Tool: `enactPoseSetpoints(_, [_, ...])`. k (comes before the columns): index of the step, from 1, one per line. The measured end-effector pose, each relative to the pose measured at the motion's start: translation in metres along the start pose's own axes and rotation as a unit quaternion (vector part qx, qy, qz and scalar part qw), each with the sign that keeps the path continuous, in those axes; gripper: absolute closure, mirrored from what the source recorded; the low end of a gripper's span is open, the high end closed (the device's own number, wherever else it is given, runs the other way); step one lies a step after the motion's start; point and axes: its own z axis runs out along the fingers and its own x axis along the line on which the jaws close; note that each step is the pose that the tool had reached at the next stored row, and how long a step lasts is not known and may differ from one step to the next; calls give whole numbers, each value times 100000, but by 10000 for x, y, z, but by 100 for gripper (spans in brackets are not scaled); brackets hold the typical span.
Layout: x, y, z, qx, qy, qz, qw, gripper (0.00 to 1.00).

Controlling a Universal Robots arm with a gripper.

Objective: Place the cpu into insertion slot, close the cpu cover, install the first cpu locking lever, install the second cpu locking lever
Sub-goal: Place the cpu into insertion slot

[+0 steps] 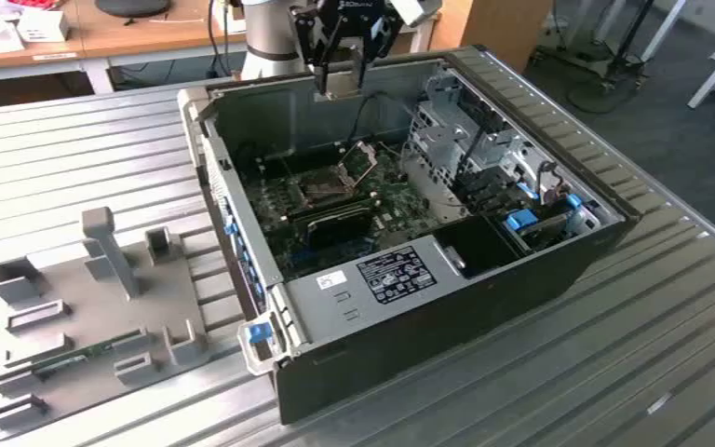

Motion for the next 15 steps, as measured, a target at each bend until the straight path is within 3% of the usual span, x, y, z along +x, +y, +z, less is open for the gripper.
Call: enactPoseSetpoints(15, [0,-2,22,-1,0,0,100000,46])
